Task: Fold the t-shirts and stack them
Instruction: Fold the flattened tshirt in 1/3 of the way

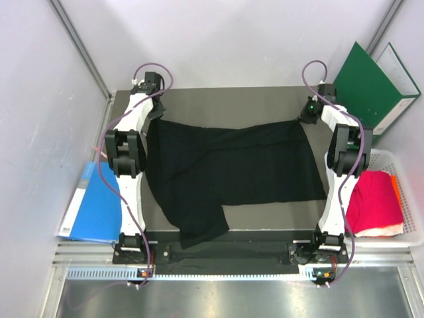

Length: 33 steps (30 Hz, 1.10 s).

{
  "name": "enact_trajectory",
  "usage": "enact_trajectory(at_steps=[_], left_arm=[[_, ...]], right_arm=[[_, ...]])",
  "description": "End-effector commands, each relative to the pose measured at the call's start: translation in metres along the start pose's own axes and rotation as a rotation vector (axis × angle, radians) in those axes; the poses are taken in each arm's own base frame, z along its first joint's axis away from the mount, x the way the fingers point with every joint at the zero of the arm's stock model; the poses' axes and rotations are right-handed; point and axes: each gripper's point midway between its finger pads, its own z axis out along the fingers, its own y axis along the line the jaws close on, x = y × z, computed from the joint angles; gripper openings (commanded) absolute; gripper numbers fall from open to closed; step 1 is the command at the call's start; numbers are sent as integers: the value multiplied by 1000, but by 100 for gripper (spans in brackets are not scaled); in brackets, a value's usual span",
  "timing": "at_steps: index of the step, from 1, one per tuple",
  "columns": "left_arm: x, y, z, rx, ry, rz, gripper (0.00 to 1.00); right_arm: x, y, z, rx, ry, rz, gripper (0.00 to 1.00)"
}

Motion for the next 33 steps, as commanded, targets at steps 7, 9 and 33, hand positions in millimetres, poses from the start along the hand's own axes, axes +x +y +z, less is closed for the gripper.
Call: enact_trajectory(at_steps=[7,9,33], left_arm=[[-48,-7,25,36,-93,-108,0],[-55,-8,27,57,-107,-125,0],[-85,-20,-11,315,-172,-187,98]], right_arm=[[-57,-15,-7,34,-159,33,0],[-55,-19,-5,43,-153,40,0],[-57,-11,-43,25,-216,28,100]])
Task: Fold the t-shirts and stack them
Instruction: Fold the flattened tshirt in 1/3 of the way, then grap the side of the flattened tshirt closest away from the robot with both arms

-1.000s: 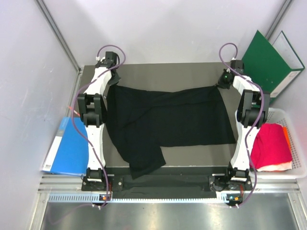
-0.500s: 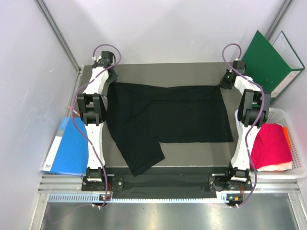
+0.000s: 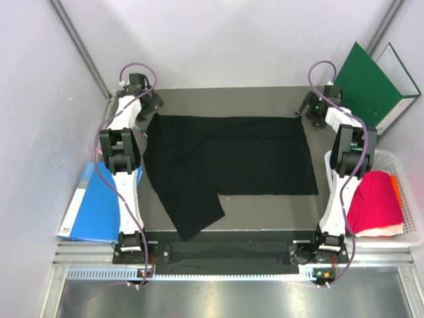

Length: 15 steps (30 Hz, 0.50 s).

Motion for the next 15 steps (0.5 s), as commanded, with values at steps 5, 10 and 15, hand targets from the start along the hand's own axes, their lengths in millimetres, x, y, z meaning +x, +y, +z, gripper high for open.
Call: enact_trajectory(at_steps=[5,10,15], left_arm=[[-34,-33,-98,170,-115,32,98],[14,-24,-117,205,8,59,98],[90,-12,-124,226,159,146,96]], right_arm=[[-32,16,-76,-35,-133,-51,100],[3,14,-91,-35,-56,-64,100],[49,18,-100,-47,48,-100,100]])
